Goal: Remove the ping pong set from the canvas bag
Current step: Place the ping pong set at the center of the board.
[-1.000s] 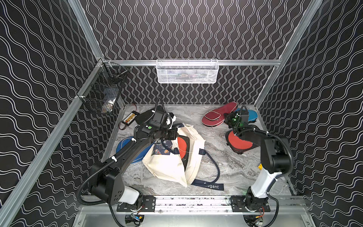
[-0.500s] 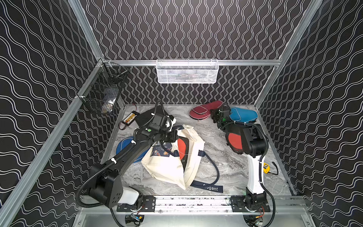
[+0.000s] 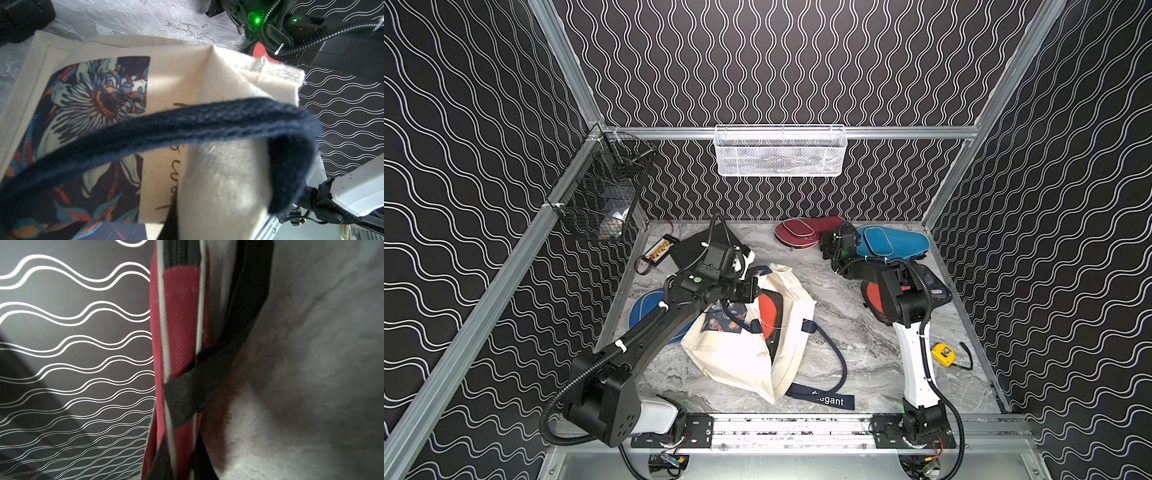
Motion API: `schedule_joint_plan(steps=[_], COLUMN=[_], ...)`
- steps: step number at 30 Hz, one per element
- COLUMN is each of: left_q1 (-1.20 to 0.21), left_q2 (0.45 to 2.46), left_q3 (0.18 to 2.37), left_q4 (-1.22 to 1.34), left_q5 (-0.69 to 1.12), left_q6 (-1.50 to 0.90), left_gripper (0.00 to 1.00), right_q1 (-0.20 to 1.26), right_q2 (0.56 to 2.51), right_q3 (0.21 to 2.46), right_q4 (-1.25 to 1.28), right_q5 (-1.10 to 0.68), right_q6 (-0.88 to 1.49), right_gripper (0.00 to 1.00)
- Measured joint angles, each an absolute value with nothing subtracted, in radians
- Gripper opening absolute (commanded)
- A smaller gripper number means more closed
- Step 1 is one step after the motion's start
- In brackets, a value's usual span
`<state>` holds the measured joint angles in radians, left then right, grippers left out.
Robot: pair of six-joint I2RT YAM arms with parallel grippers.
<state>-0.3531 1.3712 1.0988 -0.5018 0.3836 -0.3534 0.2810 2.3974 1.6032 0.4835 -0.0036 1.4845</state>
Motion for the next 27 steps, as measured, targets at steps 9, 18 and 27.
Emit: schedule_joint_plan(steps=[9, 18, 27], left_q1=[-0.353, -0.353, -0.353], left_q2=[1.346, 1.343, 1.309], left_q3=[1.08, 1.112, 1.154], left_q4=[-0.493, -0.525, -0.561], left_q5=[0.377, 0.351, 0.344], left_q6=[-0.367, -0.373, -0.39], left_gripper=[0.0, 0.0, 0.0], right_q1=[0.274, 0.274, 0.305], right_q2=[2.315, 2.112, 1.544], right_q3=[1.56, 1.452, 0.978], right_q4=[0.297, 0.208, 0.164], right_q5=[-0.064, -0.073, -0.062], right_q6=[1.452, 1.342, 1.116], right_gripper=[0.62, 0.91, 0.99])
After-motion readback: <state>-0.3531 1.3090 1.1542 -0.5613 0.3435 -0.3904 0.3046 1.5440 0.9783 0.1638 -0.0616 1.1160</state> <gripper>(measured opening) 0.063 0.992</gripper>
